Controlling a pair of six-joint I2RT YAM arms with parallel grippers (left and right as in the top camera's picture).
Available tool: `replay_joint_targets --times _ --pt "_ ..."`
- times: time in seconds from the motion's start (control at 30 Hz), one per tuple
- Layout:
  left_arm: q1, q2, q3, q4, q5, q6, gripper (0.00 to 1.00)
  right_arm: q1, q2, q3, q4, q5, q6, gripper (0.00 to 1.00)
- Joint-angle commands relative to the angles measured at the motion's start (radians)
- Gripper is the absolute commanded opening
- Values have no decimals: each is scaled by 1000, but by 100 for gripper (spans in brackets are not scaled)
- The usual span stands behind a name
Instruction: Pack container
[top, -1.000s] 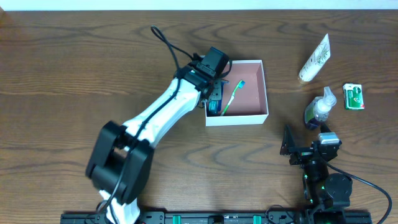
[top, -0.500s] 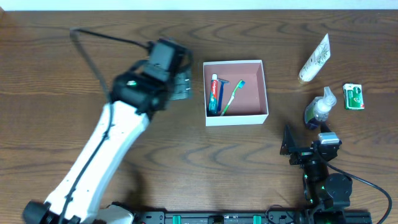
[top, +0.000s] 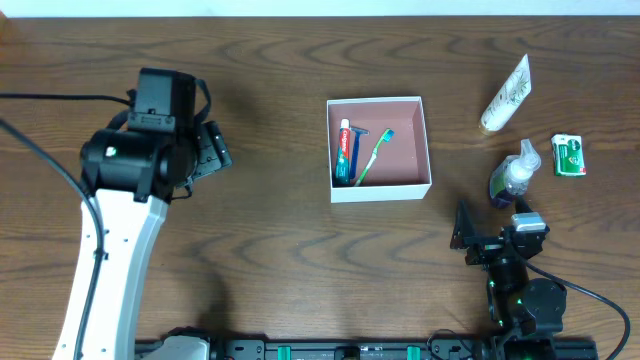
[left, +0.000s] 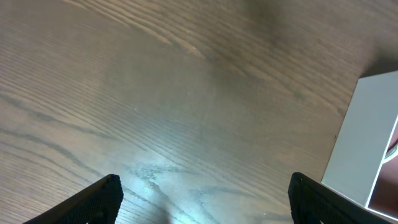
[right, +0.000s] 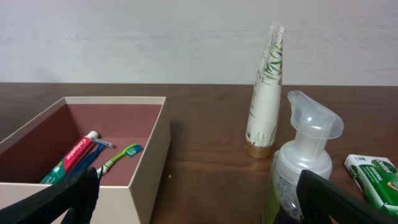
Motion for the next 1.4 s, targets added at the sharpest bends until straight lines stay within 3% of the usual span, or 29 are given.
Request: replay_joint_targets --times 0.0,0.33,0.7,0.83,1.03,1.07,1.1,1.27,1.37 --pt "5 -76 9 -6 -9 7 86 0 -4 -2 -4 3 -12 99" --pt "5 -300 -13 39 -42 15 86 0 -4 -2 -4 3 -12 99" --pt "5 -614 -355 270 -8 17 86 0 -4 -2 0 2 -11 99" --pt "5 -642 -423 279 -7 12 86 1 -4 -2 2 -16 35 99" --pt "5 -640 -501 330 -8 -40 87 1 -4 -2 55 -16 238 99" --pt "5 -638 -506 344 -7 -41 100 1 -4 -2 77 -18 271 99" --pt "5 -636 -506 352 -8 -40 98 1 -4 -2 104 -32 288 99" --pt "5 -623 -506 356 -8 -40 98 1 -4 14 333 -191 228 99" --pt "5 -622 -506 352 -8 -40 98 0 -3 78 334 -185 180 99"
